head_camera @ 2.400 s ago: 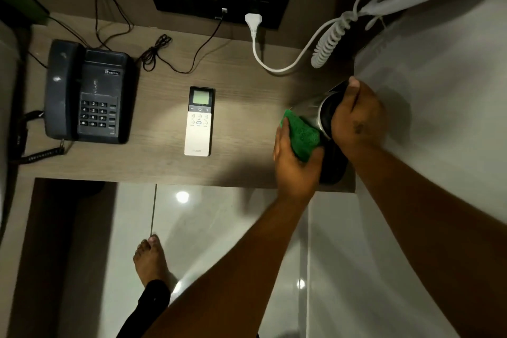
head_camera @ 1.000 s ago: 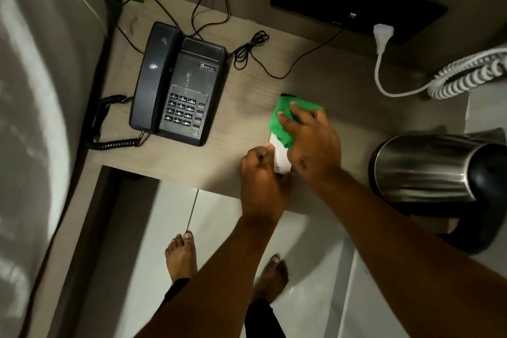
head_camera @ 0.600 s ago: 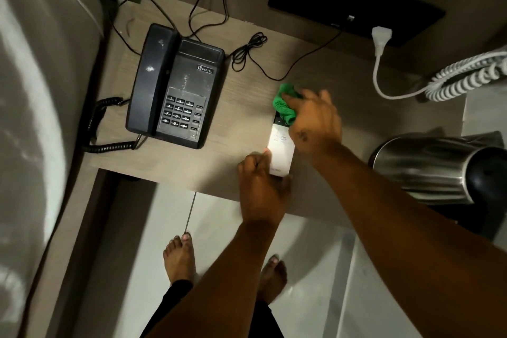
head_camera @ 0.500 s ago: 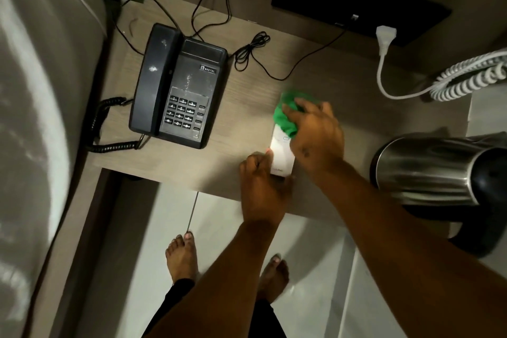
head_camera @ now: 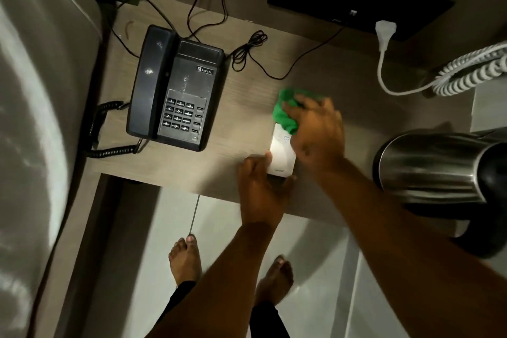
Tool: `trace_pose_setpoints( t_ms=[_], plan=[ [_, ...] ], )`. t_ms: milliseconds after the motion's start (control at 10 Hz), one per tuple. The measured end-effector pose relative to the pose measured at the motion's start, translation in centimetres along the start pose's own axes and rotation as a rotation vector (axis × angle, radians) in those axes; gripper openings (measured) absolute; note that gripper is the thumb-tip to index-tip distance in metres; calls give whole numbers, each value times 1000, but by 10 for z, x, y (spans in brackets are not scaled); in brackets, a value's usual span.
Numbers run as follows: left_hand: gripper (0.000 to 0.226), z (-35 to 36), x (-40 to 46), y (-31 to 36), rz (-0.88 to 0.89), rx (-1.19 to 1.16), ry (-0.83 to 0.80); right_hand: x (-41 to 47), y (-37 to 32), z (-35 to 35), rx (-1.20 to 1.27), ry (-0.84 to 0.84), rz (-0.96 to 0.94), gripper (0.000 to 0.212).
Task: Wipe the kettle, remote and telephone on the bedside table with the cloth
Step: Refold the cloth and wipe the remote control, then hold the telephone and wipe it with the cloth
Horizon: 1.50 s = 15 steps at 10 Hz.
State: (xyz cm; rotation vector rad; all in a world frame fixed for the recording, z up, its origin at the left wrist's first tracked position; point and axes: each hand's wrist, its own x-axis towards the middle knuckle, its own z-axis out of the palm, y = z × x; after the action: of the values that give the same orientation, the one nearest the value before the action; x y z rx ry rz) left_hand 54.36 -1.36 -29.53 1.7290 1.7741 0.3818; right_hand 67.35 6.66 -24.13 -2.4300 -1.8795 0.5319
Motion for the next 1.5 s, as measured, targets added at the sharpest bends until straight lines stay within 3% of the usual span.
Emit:
trace_pose_setpoints(
  t_ms=[100, 200, 300, 400, 500, 700, 900, 1000, 1100, 1200, 1300, 1400, 1500],
  plan=[
    [19, 1, 2, 2, -78, -499, 39, -63, -9, 17, 21, -126, 6, 56],
    [11, 3, 0, -2, -15, -444, -2, -79, -6, 19, -19, -175, -46, 62],
    [23, 8, -2, -7, -68, -427, 2, -55, 0, 11, -17, -88, -69, 57],
    [53, 3, -3, -1, -148, -487, -47, -6, -2, -3, -50, 30, -33, 54],
    [65, 2, -3, 0, -101, -332, -52, 13, -2, -9, -40, 33, -1, 58],
    [52, 1, -1, 1, -127, -401, -24, -39, -5, 2, 55, 24, 18, 55],
    [66, -10, 0, 3, -129, -383, -124, -35, -5, 4, 145, -40, 77, 62],
    [102, -46, -7, -23, -91, -324, -35, -21, -8, -17, 434, 40, 167, 38],
    [121, -78, -1, -55, -64, -151, 187, -13, -20, -31, 503, 140, 194, 24],
    [150, -117, 36, -94, -134, -45, 284, 7, -65, -33, 352, 204, 76, 25],
    [159, -127, 66, -102, -144, 13, 231, 21, -109, -25, 269, 242, -58, 43],
    [158, -124, 87, -104, -107, 57, 204, 27, -159, -14, 89, 121, -287, 64],
    [152, -122, 90, -107, -110, 17, 216, 20, -167, 2, -7, 53, -378, 67]
  ],
)
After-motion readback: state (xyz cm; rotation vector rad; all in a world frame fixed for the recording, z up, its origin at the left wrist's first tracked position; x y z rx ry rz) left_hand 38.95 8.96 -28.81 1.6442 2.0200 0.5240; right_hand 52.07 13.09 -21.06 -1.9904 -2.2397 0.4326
